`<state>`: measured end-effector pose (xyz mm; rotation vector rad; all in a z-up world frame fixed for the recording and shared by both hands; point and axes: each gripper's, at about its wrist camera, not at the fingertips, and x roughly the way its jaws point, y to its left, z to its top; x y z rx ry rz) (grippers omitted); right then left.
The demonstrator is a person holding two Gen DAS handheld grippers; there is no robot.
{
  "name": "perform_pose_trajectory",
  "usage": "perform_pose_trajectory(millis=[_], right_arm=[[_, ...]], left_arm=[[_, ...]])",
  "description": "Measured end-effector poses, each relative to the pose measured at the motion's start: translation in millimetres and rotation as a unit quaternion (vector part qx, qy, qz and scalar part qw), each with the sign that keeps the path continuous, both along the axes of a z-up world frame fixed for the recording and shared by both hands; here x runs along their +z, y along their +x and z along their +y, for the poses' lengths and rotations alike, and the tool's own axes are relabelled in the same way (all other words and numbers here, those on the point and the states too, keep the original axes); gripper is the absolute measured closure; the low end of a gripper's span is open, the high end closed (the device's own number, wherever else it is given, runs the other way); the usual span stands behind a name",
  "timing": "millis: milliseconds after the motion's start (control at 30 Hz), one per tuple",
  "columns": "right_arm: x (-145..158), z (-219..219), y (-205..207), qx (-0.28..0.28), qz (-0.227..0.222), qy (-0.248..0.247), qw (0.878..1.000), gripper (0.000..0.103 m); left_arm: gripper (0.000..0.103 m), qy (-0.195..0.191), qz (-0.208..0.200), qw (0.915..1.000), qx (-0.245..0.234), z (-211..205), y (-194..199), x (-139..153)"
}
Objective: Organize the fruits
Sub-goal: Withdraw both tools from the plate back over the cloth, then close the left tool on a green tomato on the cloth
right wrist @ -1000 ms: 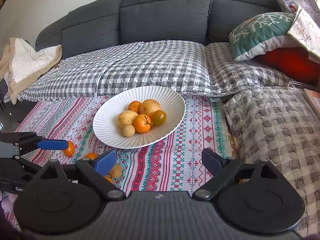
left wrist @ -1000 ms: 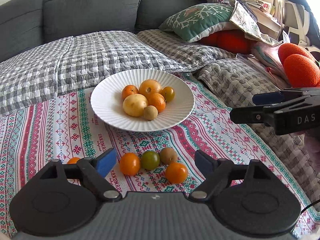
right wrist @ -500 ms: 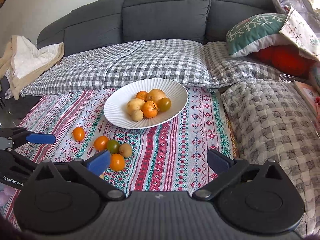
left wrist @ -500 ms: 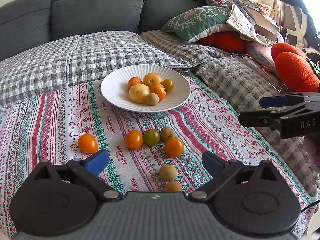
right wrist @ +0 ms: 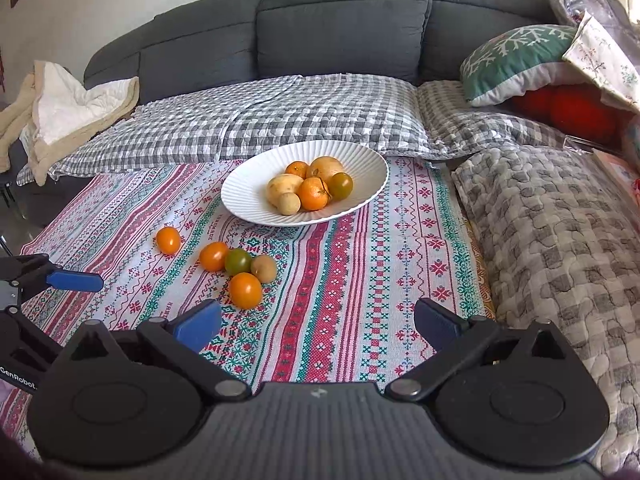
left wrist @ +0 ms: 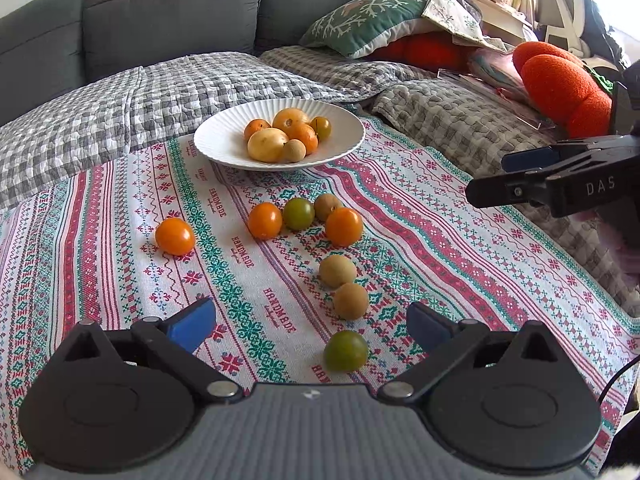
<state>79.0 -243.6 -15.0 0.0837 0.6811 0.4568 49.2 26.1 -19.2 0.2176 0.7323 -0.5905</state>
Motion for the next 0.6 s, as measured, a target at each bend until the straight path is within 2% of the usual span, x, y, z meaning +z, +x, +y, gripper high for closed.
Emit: perform_pose_trajectory(millis=[267, 400, 600], right_arm=[[-15, 16, -15, 0.036, -0.003, -0.004, 0.999, 0.000], [-25, 31, -21, 0.062, 0.002, -0.032, 0.998, 0.000], [-34, 46, -25, 0.086, 0.010, -0.051, 0.995, 0.000]], left_arm=[[0.011, 0.013, -0.007, 0.9990, -0.043, 3, -19, -20], [0.030, 0.021, -0.001, 0.9987, -0.048, -1, -19, -27], [0.050, 0.018, 0.011, 0.9985, -0.050, -9, -12, -34]])
